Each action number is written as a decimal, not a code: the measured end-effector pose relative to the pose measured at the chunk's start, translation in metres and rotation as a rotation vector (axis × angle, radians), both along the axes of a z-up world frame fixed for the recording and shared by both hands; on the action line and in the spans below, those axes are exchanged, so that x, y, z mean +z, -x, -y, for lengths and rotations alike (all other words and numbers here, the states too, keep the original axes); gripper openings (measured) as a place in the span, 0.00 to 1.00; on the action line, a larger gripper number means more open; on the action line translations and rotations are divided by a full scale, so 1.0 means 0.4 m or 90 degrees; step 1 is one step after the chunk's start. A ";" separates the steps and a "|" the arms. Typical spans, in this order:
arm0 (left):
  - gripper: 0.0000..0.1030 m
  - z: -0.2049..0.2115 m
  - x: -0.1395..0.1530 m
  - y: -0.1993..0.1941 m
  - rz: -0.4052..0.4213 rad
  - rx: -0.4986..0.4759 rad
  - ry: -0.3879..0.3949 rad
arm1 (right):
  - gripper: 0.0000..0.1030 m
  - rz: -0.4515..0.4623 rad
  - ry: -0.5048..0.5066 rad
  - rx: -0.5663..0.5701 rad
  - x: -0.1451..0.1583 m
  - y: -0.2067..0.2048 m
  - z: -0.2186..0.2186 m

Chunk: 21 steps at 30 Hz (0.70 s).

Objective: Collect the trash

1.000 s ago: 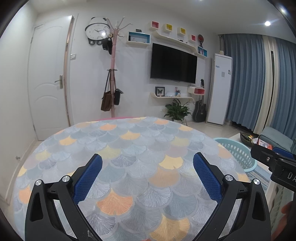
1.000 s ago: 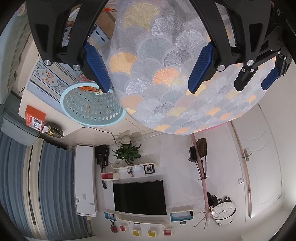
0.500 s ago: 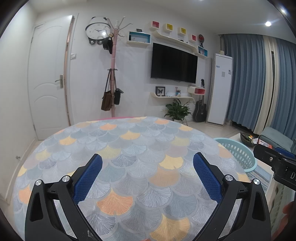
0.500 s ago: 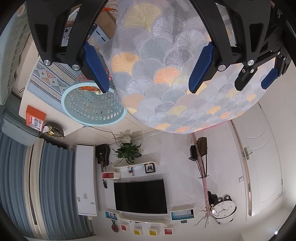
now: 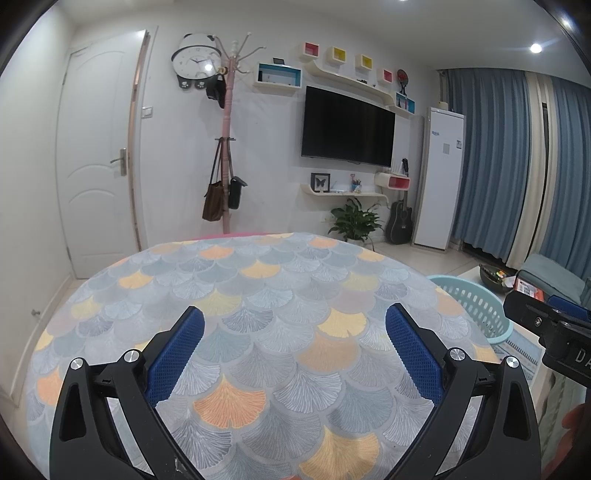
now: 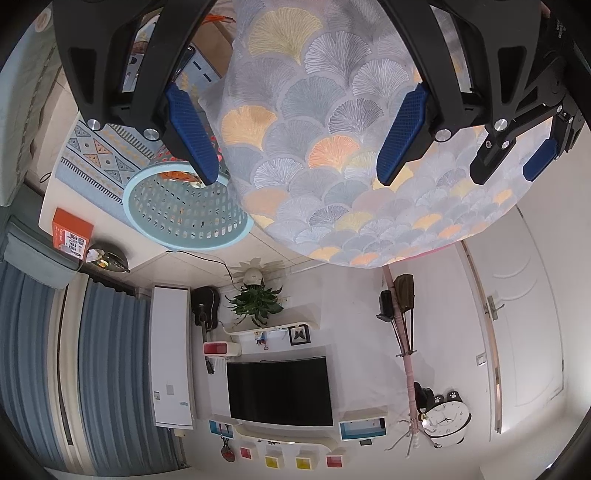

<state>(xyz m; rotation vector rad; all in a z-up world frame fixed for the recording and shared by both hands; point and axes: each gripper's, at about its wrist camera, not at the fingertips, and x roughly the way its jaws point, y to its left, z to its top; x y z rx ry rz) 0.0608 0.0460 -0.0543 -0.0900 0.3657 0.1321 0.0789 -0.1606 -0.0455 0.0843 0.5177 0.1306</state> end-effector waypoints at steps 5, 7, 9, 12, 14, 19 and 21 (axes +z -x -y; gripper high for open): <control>0.93 0.000 0.000 0.000 0.000 0.000 0.000 | 0.81 -0.001 0.000 0.000 0.000 0.000 -0.001; 0.93 0.000 0.000 0.000 -0.001 0.001 0.000 | 0.81 -0.001 0.000 0.000 0.000 0.000 -0.002; 0.93 -0.002 -0.001 -0.002 -0.004 0.002 0.000 | 0.81 -0.001 0.001 0.001 0.002 0.001 -0.003; 0.93 -0.004 -0.003 -0.003 -0.009 0.007 0.002 | 0.81 0.003 0.002 0.002 0.007 0.006 -0.004; 0.93 -0.005 -0.001 0.003 -0.016 0.017 -0.004 | 0.81 0.004 0.008 0.001 0.010 0.010 -0.007; 0.93 0.002 0.017 0.026 -0.028 0.022 -0.013 | 0.81 0.005 0.011 0.003 0.017 0.012 -0.014; 0.93 0.003 0.030 0.042 -0.023 0.022 -0.015 | 0.81 0.006 0.014 0.005 0.022 0.018 -0.019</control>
